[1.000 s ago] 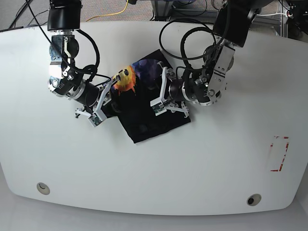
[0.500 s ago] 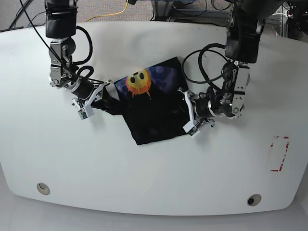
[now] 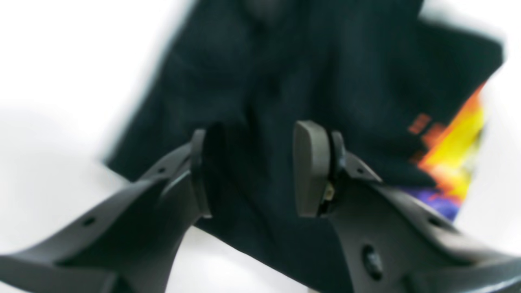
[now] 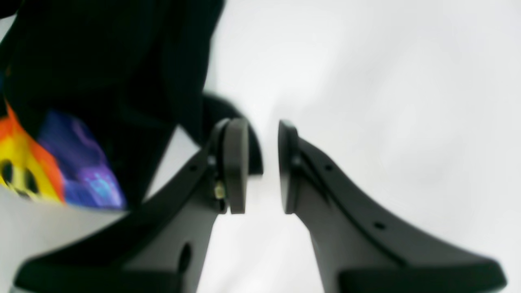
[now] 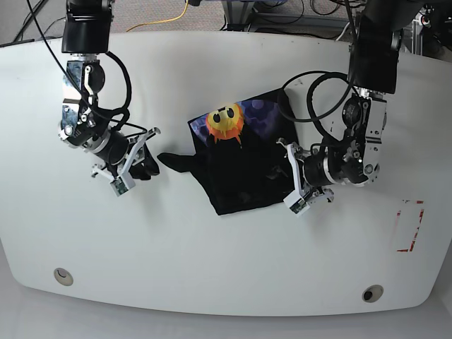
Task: Layout the t-shirt on the table in an organized manner, then fold the t-shirt properly
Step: 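Release the edges and regrasp the bundle sides with both grippers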
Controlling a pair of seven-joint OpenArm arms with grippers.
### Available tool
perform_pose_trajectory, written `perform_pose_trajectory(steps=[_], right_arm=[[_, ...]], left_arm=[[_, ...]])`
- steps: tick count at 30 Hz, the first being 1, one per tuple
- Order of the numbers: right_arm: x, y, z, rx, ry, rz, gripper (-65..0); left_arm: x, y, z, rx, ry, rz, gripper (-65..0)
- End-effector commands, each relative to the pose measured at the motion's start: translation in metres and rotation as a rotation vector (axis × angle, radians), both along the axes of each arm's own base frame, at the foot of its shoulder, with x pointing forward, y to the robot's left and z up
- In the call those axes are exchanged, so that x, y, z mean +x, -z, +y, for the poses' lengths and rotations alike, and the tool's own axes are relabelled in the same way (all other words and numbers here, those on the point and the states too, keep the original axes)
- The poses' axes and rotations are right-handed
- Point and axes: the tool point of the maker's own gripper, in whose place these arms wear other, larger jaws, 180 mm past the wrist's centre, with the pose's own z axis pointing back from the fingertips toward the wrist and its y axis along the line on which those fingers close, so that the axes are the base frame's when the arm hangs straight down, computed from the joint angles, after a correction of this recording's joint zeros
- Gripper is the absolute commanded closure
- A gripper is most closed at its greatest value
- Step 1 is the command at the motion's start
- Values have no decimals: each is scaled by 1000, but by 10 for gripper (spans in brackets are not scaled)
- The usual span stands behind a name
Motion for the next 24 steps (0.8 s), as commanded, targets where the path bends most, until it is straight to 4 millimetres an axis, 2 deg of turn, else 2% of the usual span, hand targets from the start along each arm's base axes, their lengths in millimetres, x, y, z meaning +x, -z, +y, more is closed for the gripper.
perform_pose_trajectory(steps=[1, 6, 13, 16, 20, 24], right_arm=[[6, -35, 20, -1, -34, -76, -130], [1, -46, 42, 8, -53, -82, -130], [-8, -39, 82, 87, -84, -36, -130], [-16, -25, 98, 102, -123, 10, -130], [-18, -13, 111, 129, -150, 40, -130], [-22, 8, 124, 173, -167, 88, -130]], left_arm=[[9, -34, -6, -33, 24, -86, -251], [8, -41, -7, -31, 33, -108, -251], [8, -37, 6, -37, -11, -95, -251], [7, -33, 16, -46, -47, -85, -251], [8, -33, 22, -46, -65, -85, -251], [1, -24, 31, -23, -71, -63, -251]])
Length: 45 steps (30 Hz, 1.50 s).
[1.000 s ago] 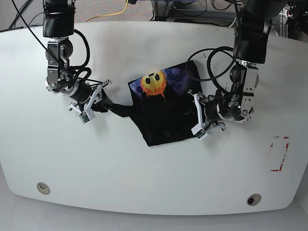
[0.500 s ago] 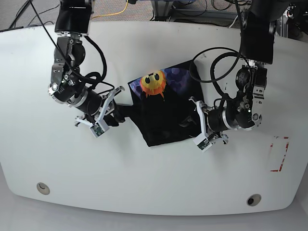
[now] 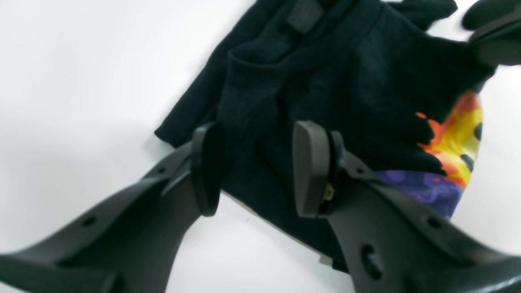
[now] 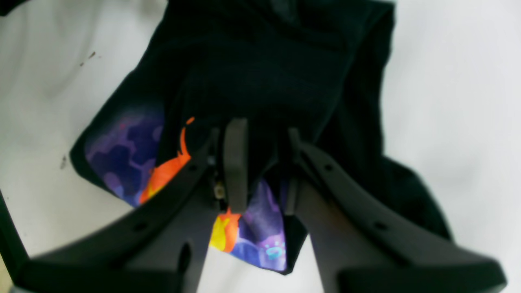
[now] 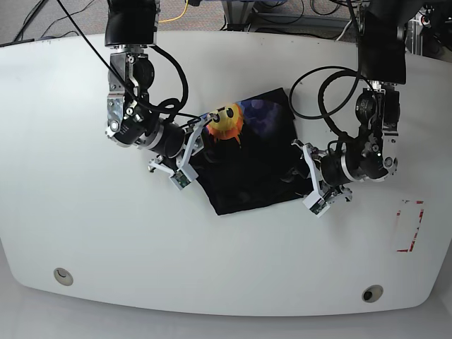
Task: Layout the t-shirt on the table in an organized manner, then fold the t-shirt properly
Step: 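Release the edges and regrasp the bundle sides with both grippers, then open the right gripper and lift the bundle with the left gripper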
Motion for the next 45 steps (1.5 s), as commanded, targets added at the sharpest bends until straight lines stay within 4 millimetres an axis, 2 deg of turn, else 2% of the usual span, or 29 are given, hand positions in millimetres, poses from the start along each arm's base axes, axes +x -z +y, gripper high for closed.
perform_pose_trajectory(steps=[1, 5, 11, 16, 19, 23, 31, 37, 41, 45], right_arm=[[6, 3, 10, 59, -10, -5, -130], [3, 25, 16, 111, 0, 41, -130], [12, 64, -7, 155, 70, 89, -130], [22, 73, -30, 125, 90, 91, -130], [26, 64, -40, 100, 84, 66, -130], [28, 40, -44, 21, 28, 17, -130], [27, -14, -34, -123, -78, -92, -130], [21, -51, -20, -163, -117, -194, -130], [18, -64, -18, -201, -131, -219, -130], [12, -60, -19, -209, -132, -208, -130]], left_arm=[[5, -12, 2, -18, 2, -39, -251], [2, -9, 2, -18, 2, -30, -251], [-3, -4, 3, -15, 0, -16, -251], [-10, 3, 10, 6, 5, 2, -251], [-15, 8, 5, 12, 25, 15, -251], [-28, 20, -8, 21, 70, 47, -251], [-52, 35, -37, 30, 174, 92, -251], [-62, 36, -69, -10, 229, 101, -251], [-65, 33, -88, -52, 238, 103, -251], [-68, 28, -107, -97, 247, 102, -251]])
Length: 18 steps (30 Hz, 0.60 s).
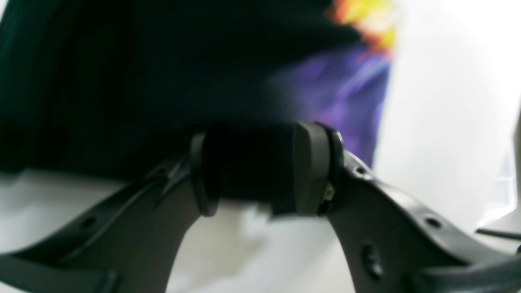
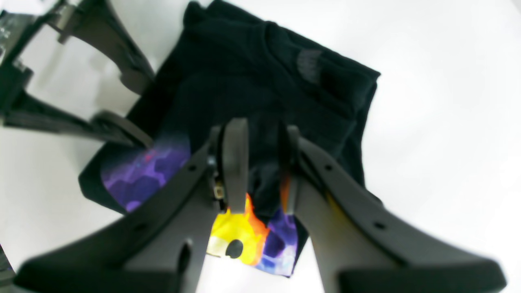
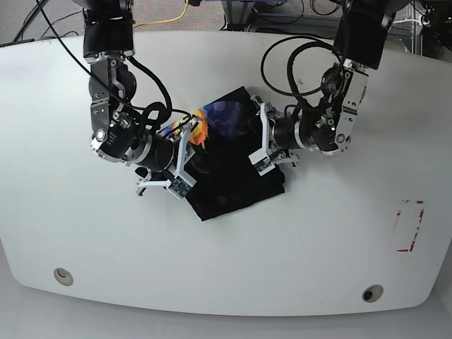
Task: Layout the t-shirt on the table in an organized manner, then fold the t-shirt properly
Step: 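Open the right gripper and lift the bundle with the left gripper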
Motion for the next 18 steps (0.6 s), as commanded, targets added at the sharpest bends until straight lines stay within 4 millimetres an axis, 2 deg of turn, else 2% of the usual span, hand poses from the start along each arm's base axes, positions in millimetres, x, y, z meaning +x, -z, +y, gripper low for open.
perform_pose_trajectory(steps=[1, 6, 10, 13, 18], right_arm=[[4, -11, -1, 15, 3, -39, -130], [10, -11, -26, 18, 81, -37, -130], [16, -6, -62, 16, 187, -21, -130], [19, -10, -90, -10, 241, -34, -130], [20, -14, -108, -52, 254, -48, -130]], left_arm=[[8, -18, -17, -67, 2, -37, -251], [6, -26, -36, -114, 6, -37, -251], [4, -34, -58, -170, 13, -31, -251], [-4, -37, -74, -214, 15, -12, -251], [-9, -44, -93, -287, 13, -6, -251]])
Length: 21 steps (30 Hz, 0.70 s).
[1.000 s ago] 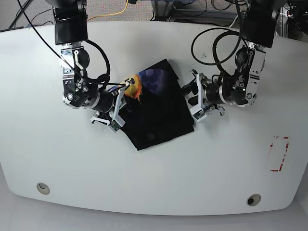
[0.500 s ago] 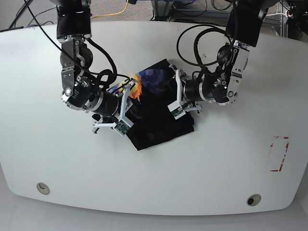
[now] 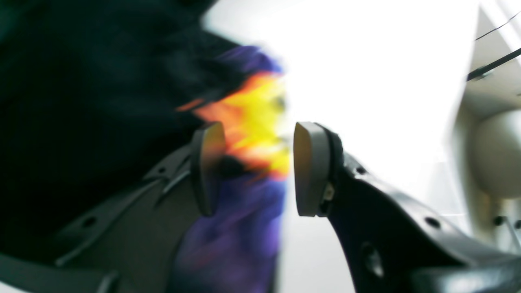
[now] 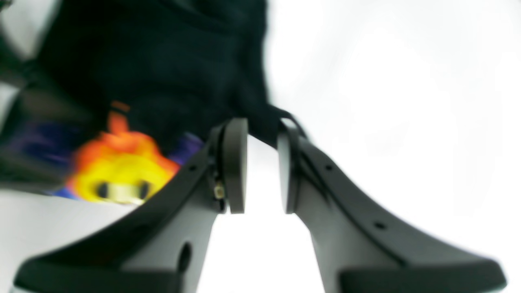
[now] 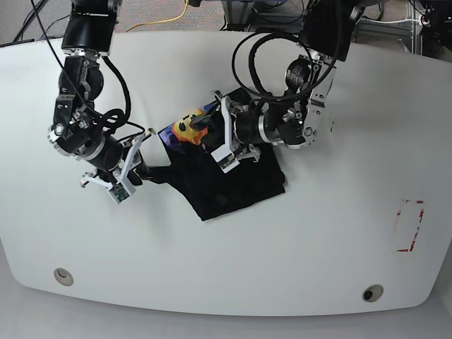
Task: Layout the t-shirt on the table in an organized manner, then fold the t-shirt properly
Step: 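Open the right gripper and lift the bundle with the left gripper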
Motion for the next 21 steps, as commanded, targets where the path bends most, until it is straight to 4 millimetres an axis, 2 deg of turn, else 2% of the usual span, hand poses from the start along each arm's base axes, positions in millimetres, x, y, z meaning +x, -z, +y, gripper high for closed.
perform_pose_trajectory(steps=[1, 4, 7, 9, 11, 12, 13, 17, 18, 21], right_arm=[[8, -21, -7, -12, -13, -65, -130], [9, -23, -20, -30, 11, -71, -128], [3, -23, -36, -36, 55, -67, -130], [1, -27, -44, -39, 79, -81, -130], [0, -32, -46, -40, 89, -96, -130], [-1, -33, -46, -42, 86, -101, -130], [-1, -36, -44, -46, 82, -111, -130], [-10, -31, -43, -53, 77, -96, -130], [-11, -32, -43, -55, 76, -99, -130], [-15, -31, -41, -58, 72, -95, -130]], left_arm=[[2, -13, -18, -86, 5, -16, -251], [3, -1, -21, -90, -20, 29, -251], [4, 18, -16, -84, -60, 87, -251], [1, 34, -6, -60, -74, 123, -251], [1, 52, 20, -1, -90, 138, -251], [1, 55, 25, 9, -92, 141, -251], [-1, 62, 39, 40, -98, 146, -251], [-8, 77, 72, 113, -107, 156, -251], [-12, 81, 86, 141, -110, 156, -251], [-17, 83, 114, 169, -132, 157, -251]])
